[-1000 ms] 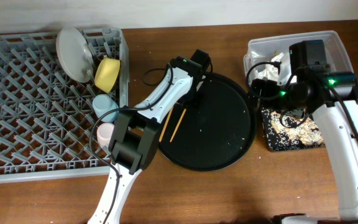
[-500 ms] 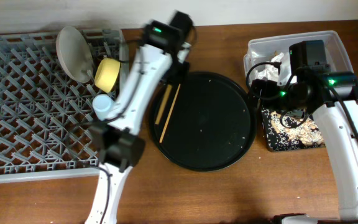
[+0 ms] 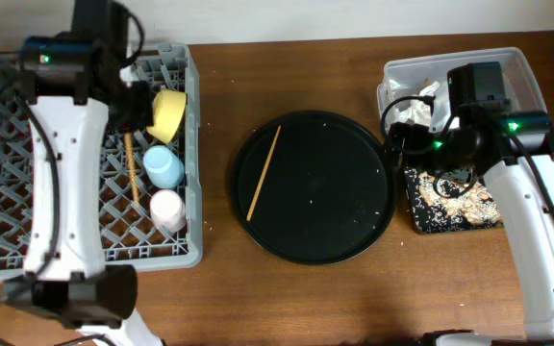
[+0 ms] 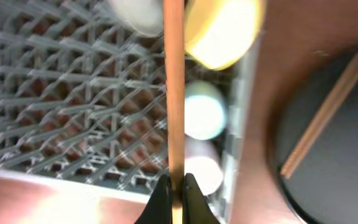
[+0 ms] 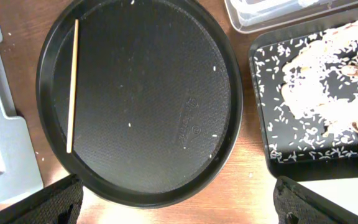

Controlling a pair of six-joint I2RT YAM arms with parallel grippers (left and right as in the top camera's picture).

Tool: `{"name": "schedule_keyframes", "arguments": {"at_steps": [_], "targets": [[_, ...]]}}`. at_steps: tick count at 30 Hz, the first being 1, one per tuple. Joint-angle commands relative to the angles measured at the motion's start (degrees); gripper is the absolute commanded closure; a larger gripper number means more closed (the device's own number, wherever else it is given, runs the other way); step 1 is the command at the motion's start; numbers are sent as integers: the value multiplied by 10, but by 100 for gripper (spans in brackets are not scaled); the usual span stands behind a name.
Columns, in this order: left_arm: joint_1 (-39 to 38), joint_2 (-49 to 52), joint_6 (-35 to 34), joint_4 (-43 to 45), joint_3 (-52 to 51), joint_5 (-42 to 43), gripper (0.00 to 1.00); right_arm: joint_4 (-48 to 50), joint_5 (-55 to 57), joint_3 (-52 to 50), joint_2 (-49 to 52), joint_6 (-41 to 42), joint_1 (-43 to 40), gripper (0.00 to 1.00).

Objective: Sort waste into correct bins and load items into the dishwasher rack
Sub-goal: 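Place the chopstick upright in the rack and release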

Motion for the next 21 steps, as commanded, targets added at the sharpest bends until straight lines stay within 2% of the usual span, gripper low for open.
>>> {"name": "schedule_keyframes", "arguments": {"at_steps": [1, 4, 9, 13, 19, 20, 21], "targets": [[46, 12, -6, 78, -118, -41, 100, -1, 9, 8, 2, -1, 2, 1], [71, 12, 45, 163, -199, -40, 100, -1, 9, 8, 2, -2, 2, 2], [97, 12, 78, 257, -282, -40, 100, 2, 9, 8, 2, -1, 2, 2], [99, 13, 143, 301, -330, -41, 100, 1, 9, 8, 2, -1, 2, 2], [99, 12, 146, 325, -355, -42, 100, 1, 7, 8, 2, -1, 2, 1], [99, 12, 146, 324, -355, -41, 94, 1, 7, 8, 2, -1, 2, 1], [99, 12, 146, 322, -355, -35, 78, 1, 7, 8, 2, -1, 2, 1]]}}
